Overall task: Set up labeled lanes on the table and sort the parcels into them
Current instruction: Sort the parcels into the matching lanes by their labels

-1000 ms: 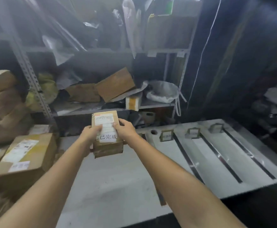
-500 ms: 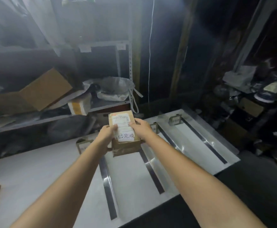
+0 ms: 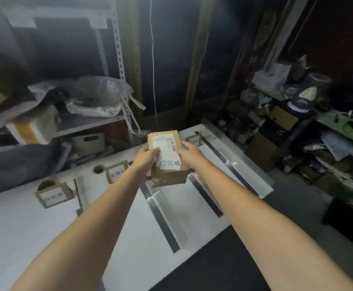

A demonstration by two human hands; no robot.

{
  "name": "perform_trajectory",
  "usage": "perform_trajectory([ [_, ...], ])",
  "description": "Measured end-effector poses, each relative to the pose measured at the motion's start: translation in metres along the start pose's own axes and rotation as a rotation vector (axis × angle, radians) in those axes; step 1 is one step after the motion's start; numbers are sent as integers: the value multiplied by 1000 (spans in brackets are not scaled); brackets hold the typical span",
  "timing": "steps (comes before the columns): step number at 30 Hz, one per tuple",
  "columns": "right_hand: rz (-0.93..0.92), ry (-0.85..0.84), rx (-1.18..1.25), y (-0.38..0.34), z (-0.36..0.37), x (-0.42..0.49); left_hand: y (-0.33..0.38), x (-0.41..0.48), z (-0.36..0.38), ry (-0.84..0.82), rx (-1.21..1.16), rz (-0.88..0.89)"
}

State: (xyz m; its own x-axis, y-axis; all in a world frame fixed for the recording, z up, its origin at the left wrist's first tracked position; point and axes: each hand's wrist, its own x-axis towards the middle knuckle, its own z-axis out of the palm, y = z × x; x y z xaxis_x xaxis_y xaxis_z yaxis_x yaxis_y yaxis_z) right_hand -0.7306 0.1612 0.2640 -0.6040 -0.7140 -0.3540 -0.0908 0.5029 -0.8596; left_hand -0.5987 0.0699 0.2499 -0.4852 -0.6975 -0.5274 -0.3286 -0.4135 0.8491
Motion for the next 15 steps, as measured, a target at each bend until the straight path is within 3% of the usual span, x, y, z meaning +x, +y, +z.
perform_trajectory([
  [6, 17, -53, 2, 25, -32, 45, -1, 26, 43, -2, -3, -41],
  [15, -5, -324, -38, 73, -52, 130, -28, 62, 99, 216, -113, -97],
])
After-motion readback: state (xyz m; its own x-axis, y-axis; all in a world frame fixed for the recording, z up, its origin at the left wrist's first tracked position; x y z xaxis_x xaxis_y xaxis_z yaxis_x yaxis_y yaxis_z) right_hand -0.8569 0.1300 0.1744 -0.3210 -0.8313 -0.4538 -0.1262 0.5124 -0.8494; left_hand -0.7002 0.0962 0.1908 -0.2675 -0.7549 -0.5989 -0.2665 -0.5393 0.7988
